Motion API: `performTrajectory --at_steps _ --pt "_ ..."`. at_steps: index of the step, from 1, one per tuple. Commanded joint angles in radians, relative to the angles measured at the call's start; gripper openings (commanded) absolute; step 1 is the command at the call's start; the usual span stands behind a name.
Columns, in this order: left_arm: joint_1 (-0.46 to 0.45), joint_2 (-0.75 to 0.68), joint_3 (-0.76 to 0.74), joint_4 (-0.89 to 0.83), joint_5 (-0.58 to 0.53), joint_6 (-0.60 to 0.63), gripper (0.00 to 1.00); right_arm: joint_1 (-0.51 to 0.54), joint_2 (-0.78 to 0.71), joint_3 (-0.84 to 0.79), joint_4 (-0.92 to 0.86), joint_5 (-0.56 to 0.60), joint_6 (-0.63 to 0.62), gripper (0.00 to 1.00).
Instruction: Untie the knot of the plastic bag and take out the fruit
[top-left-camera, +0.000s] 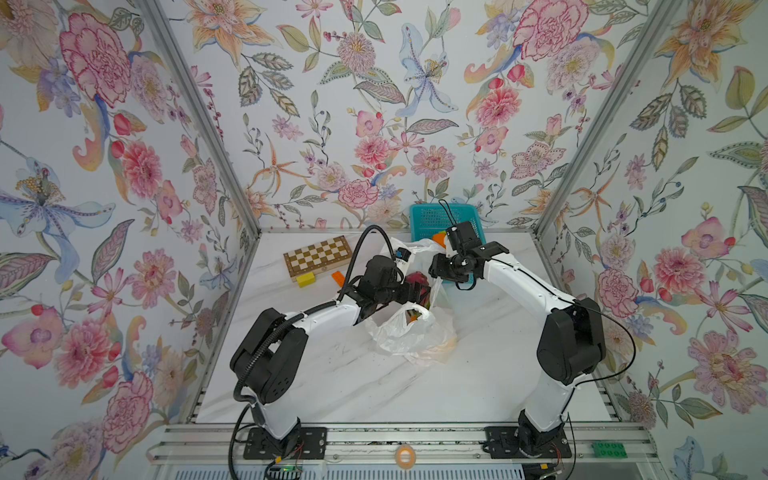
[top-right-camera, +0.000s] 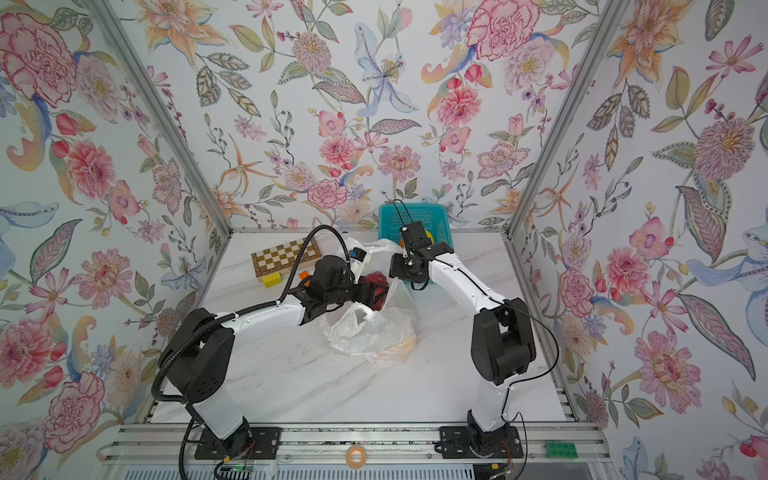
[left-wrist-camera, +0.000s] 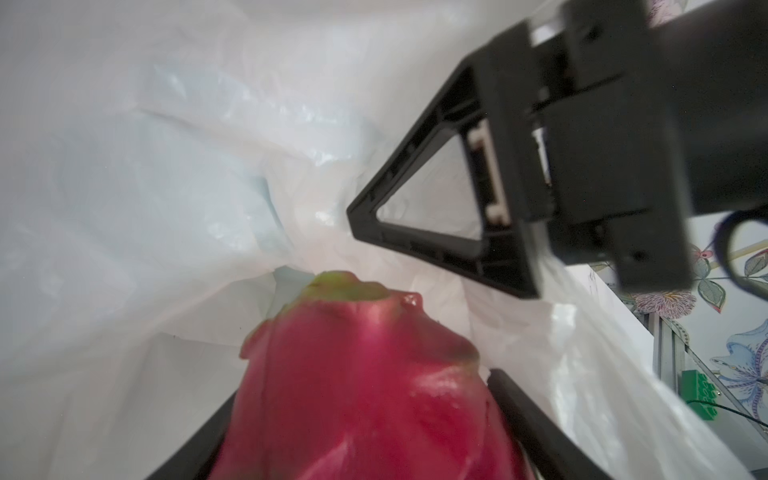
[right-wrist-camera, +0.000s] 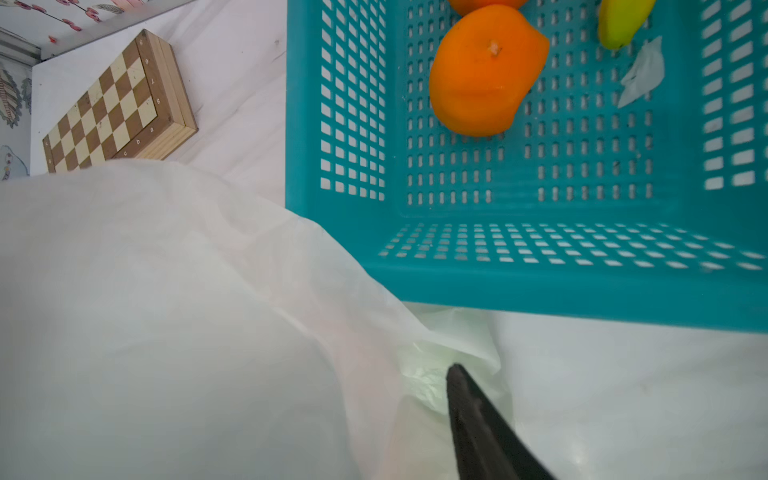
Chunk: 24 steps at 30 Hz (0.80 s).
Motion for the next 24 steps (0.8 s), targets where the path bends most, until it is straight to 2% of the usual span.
performTrajectory --at_steps 1,7,14,24 --pt "0.003 -0.051 -0.019 0.061 0.014 0.08 0.52 -0.007 -0.001 0.029 -0.025 -0.042 0.008 0.64" --pt "0.004 -0.061 0.003 0.027 0.007 0.122 0.52 -0.01 -0.094 0.007 -0.024 -0.059 -0.021 0.83" --pt "0.005 -0.079 0.014 0.003 -0.006 0.151 0.52 -0.02 -0.203 0.022 -0.019 -0.074 -0.006 0.94" --pt "0.005 -0.151 0.011 0.03 -0.037 0.19 0.53 -0.042 -0.11 0.144 0.012 -0.202 0.051 0.95"
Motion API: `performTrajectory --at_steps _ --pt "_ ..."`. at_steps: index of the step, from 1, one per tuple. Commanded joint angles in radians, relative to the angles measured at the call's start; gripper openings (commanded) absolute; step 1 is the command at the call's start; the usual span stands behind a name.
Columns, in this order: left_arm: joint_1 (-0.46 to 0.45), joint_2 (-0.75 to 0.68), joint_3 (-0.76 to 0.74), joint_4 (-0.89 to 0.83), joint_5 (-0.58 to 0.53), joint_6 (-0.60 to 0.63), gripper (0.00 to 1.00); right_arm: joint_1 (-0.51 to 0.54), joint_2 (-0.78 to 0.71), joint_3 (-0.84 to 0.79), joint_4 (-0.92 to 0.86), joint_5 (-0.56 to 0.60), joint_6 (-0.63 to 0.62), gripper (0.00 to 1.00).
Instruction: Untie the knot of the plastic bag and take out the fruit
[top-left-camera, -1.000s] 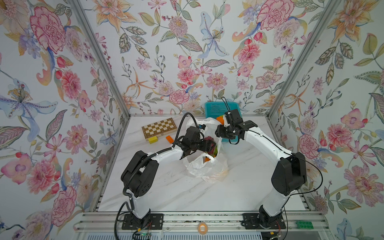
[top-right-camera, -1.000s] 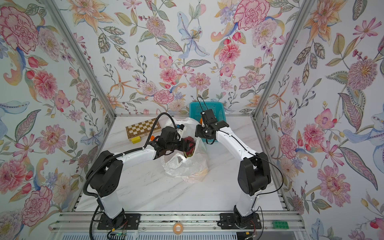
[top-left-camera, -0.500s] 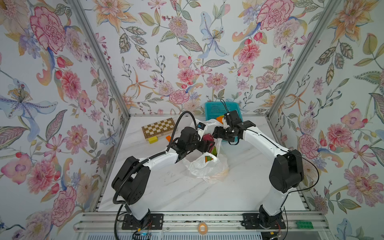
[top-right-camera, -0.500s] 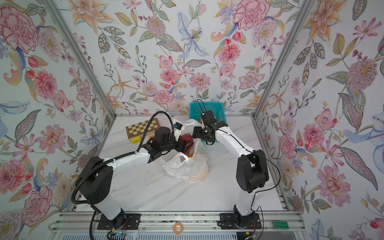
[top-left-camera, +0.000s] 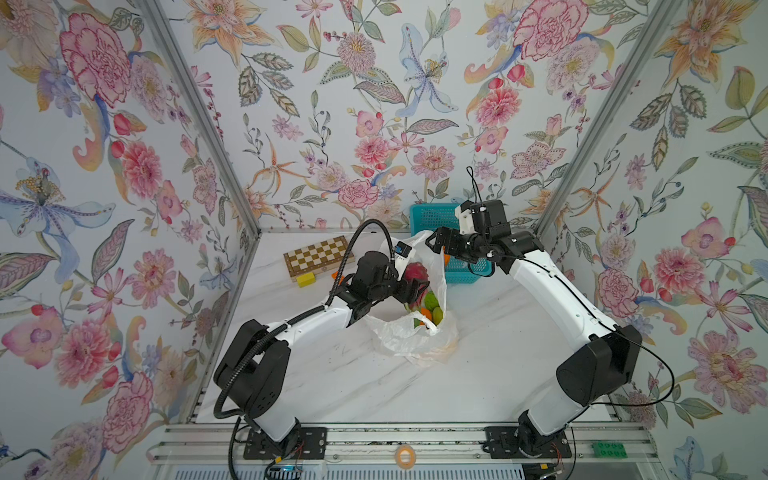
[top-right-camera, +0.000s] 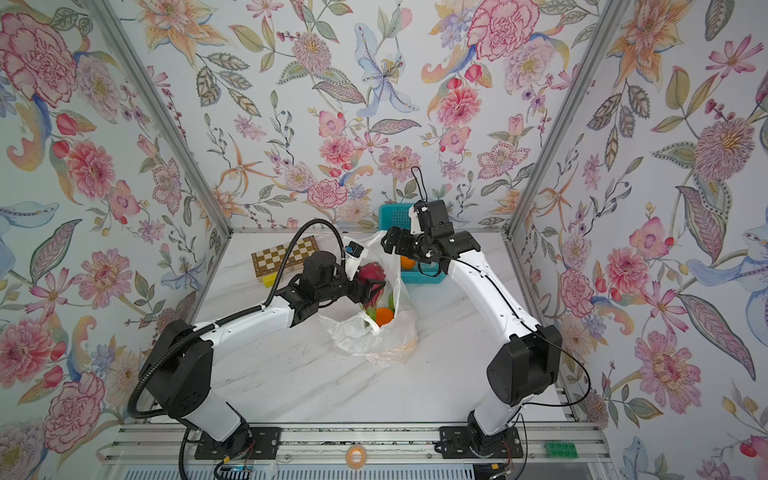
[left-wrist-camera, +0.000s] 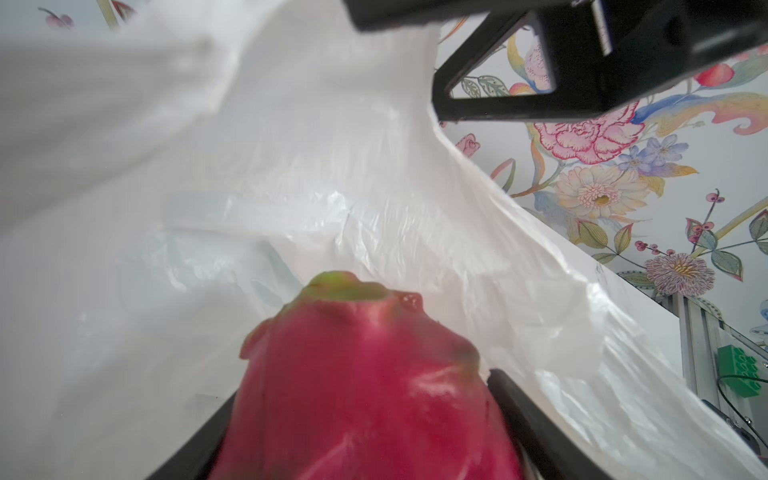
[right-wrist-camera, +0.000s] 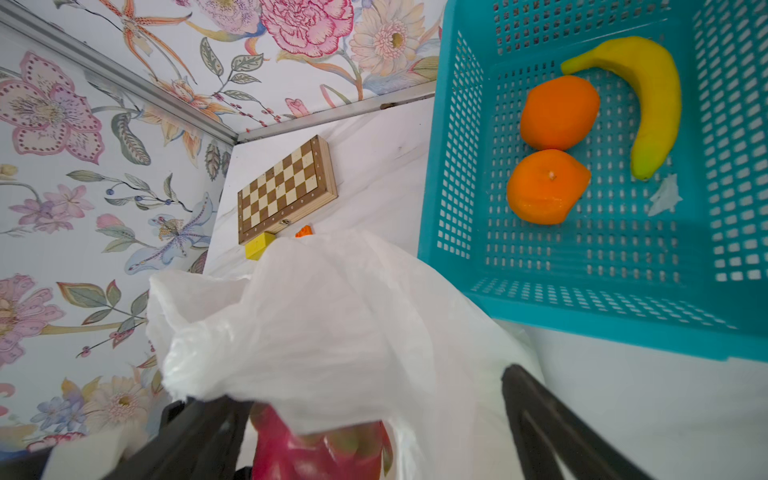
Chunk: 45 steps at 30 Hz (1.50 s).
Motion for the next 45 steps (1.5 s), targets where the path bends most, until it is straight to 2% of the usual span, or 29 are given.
performTrajectory --at_steps 1,8,20,29,34,37,45 --pt "0.004 -0.047 0.018 0.038 -0.024 0.037 0.53 -0.013 0.051 0.022 -0.009 -0.052 0.053 0.94" --pt "0.004 -0.048 0.05 0.056 -0.008 0.078 0.53 -0.021 0.066 0.061 -0.092 -0.055 0.064 0.93" --pt "0.006 -0.037 0.163 0.073 0.036 0.108 0.53 -0.098 -0.125 0.009 -0.078 -0.092 0.096 0.95" --pt "0.007 0.008 0.296 0.063 0.061 0.177 0.53 -0.165 -0.204 0.005 0.117 -0.291 0.213 0.98" --pt "0.006 0.041 0.367 0.052 0.065 0.24 0.53 -0.163 -0.247 -0.082 0.348 -0.463 0.273 0.99" --pt "0.009 0.06 0.404 0.054 0.081 0.249 0.54 -0.149 -0.264 -0.123 0.442 -0.5 0.294 0.99" --pt "0.003 0.09 0.474 0.057 0.141 0.242 0.54 -0.12 -0.241 -0.124 0.38 -0.547 0.229 0.99"
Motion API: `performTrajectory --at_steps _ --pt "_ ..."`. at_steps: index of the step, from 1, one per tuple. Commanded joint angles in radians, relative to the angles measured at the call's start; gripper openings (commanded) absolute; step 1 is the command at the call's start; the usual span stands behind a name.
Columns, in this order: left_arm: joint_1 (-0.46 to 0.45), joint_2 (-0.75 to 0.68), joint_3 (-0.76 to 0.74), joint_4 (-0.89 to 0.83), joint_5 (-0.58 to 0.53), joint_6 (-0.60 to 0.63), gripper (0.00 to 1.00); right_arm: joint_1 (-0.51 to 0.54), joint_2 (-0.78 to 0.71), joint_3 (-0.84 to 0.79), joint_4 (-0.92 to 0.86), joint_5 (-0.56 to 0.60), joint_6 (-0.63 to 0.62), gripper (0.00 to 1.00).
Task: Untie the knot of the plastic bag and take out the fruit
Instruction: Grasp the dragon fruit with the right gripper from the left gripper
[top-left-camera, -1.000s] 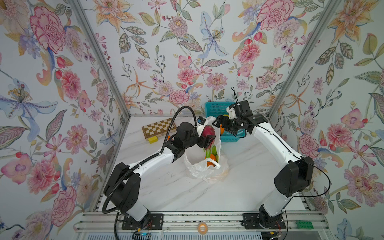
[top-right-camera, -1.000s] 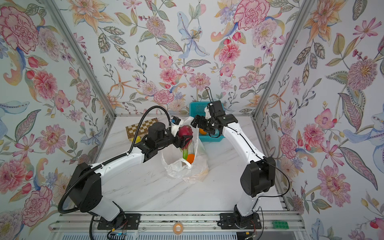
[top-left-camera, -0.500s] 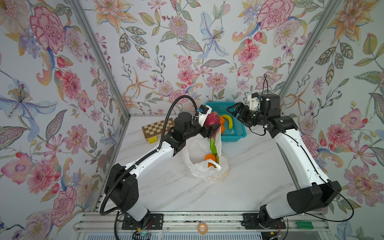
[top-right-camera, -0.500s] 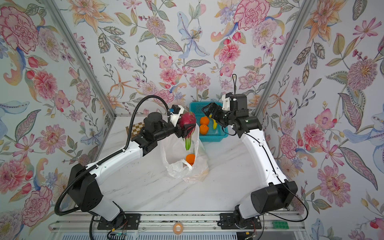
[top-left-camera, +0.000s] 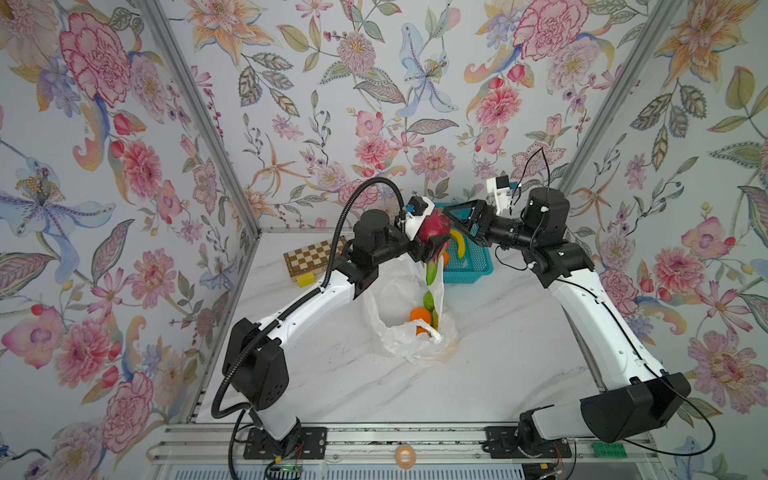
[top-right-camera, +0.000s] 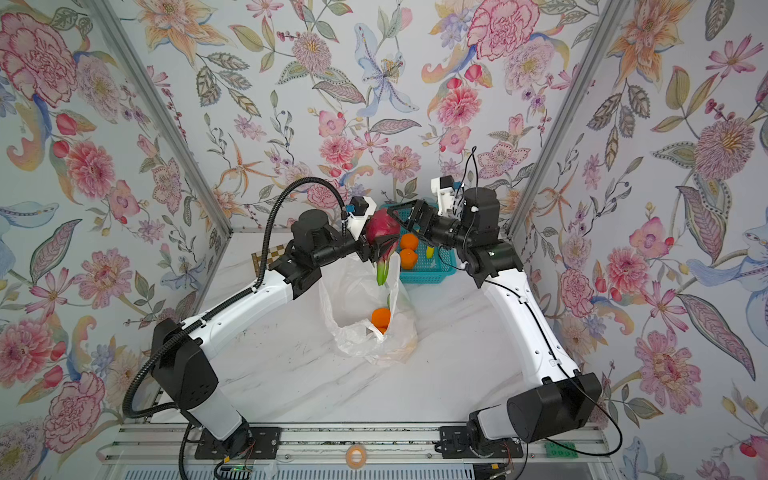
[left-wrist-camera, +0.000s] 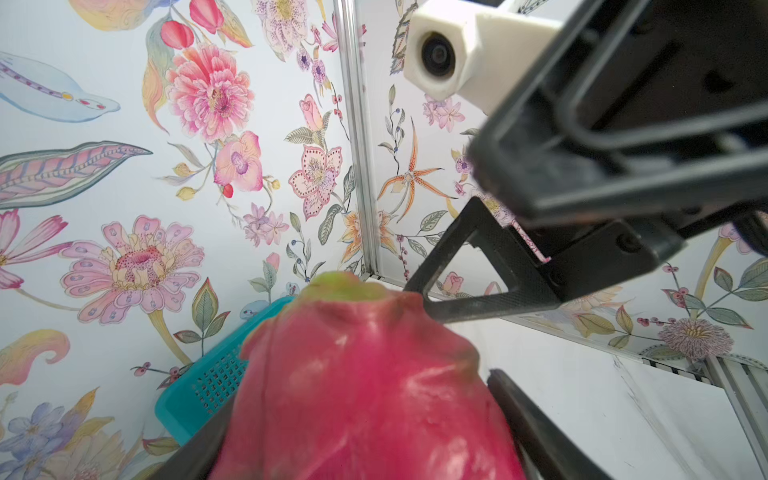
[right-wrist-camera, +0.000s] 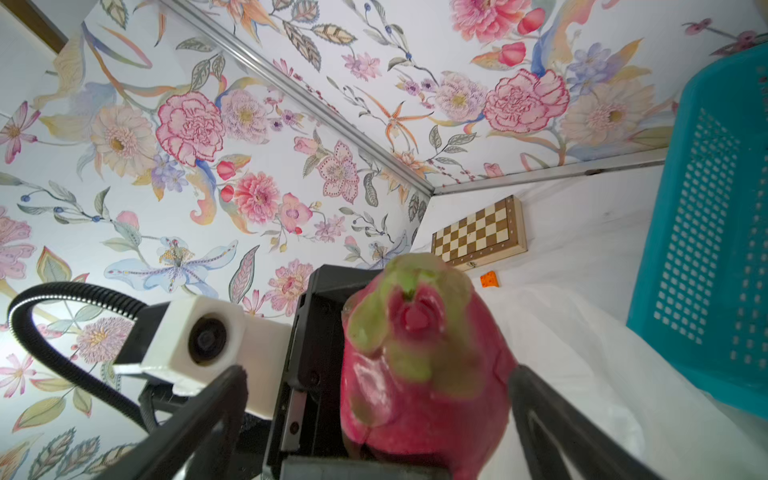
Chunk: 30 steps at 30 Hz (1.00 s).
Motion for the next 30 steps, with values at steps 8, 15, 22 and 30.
performTrajectory --at_steps 8,15,22,30 --pt "-0.02 0.013 0.084 -0.012 0.077 0.095 0.53 0.037 0.041 0.021 -0.037 -0.067 -0.062 0.99" --pt "-0.039 0.0 0.093 -0.053 0.055 0.171 0.52 0.028 0.048 0.034 -0.167 0.039 -0.119 0.99" --pt "-0.039 0.001 0.118 -0.096 0.057 0.243 0.52 0.027 0.056 0.047 -0.225 0.033 -0.156 0.99" --pt "-0.042 0.028 0.153 -0.059 0.153 0.19 0.53 0.063 0.086 0.037 -0.047 -0.101 -0.063 0.99"
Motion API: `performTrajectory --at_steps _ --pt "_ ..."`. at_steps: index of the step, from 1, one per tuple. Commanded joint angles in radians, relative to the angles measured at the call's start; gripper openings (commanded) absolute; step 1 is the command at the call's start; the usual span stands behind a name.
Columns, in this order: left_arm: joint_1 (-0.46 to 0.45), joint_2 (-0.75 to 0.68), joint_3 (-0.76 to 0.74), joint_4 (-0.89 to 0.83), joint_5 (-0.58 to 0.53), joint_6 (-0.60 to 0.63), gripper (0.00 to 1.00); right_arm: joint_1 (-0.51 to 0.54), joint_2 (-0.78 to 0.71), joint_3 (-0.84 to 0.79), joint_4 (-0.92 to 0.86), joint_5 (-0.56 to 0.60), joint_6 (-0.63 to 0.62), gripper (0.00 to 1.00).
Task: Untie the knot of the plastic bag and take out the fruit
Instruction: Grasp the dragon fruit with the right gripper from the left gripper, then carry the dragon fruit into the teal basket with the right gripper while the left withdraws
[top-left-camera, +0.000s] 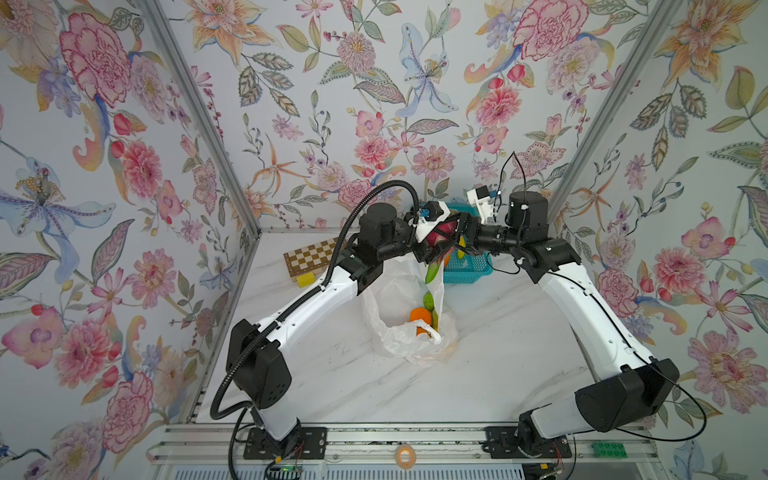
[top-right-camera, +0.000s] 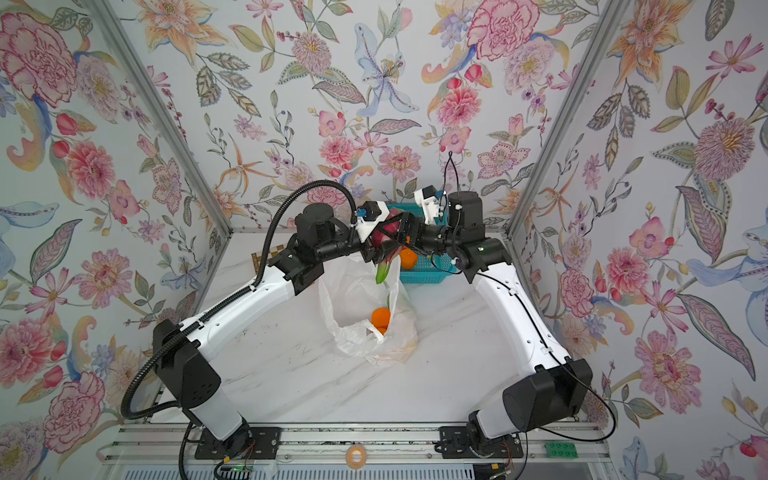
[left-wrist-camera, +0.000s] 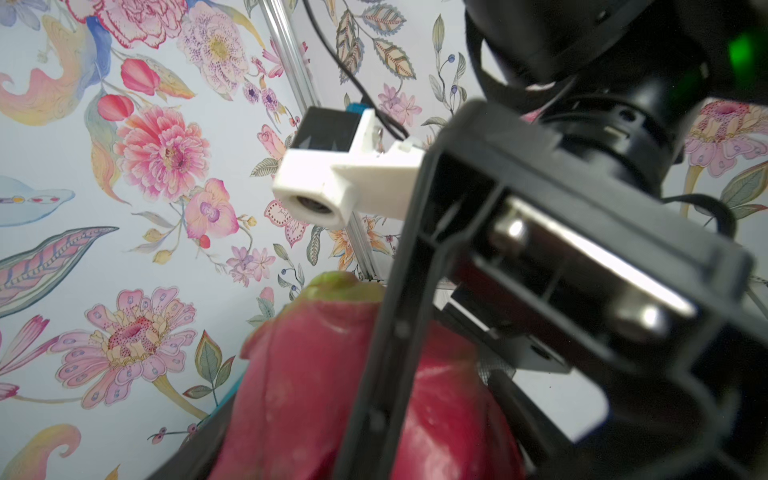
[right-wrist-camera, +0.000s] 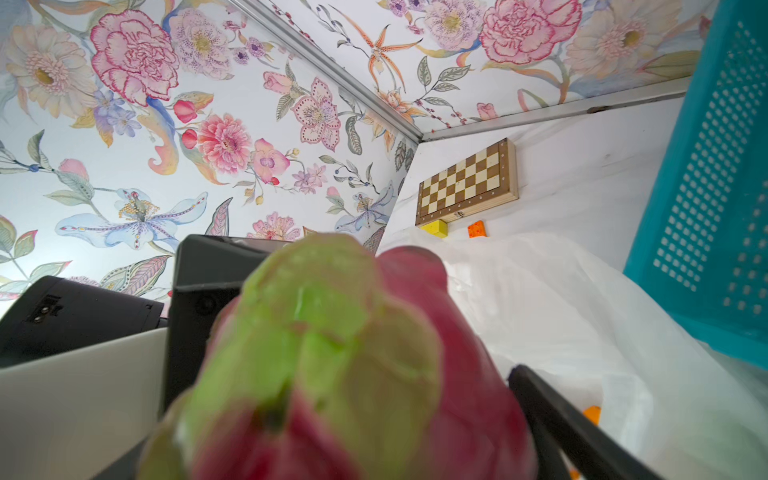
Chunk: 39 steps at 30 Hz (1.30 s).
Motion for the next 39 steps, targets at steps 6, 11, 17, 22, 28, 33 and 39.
performTrajectory --at_steps 6,11,17,22,28,33,39 --pt "-0.005 0.018 0.02 0.144 0.086 -0.085 0.52 0.009 0.013 -0.027 0.179 -0.066 0.094 0.86" --pt "-0.005 0.007 0.008 0.1 0.073 -0.035 0.57 -0.006 0.012 -0.025 0.178 -0.053 0.102 0.62" --pt "-0.005 -0.032 -0.049 0.086 -0.002 0.016 0.84 -0.023 0.004 -0.009 0.18 0.026 0.105 0.51" --pt "-0.005 -0.08 -0.104 0.043 -0.117 0.04 0.94 -0.044 -0.005 0.0 0.2 0.082 0.103 0.47" --pt "-0.003 -0.142 -0.166 0.002 -0.27 0.047 0.99 -0.061 0.008 0.017 0.227 0.178 0.07 0.47" --pt "-0.004 -0.216 -0.215 -0.01 -0.325 0.024 0.99 -0.067 0.082 0.089 0.19 0.258 -0.011 0.47" --pt "-0.003 -0.25 -0.218 -0.082 -0.356 -0.032 0.99 -0.075 0.242 0.216 0.101 0.324 -0.103 0.46"
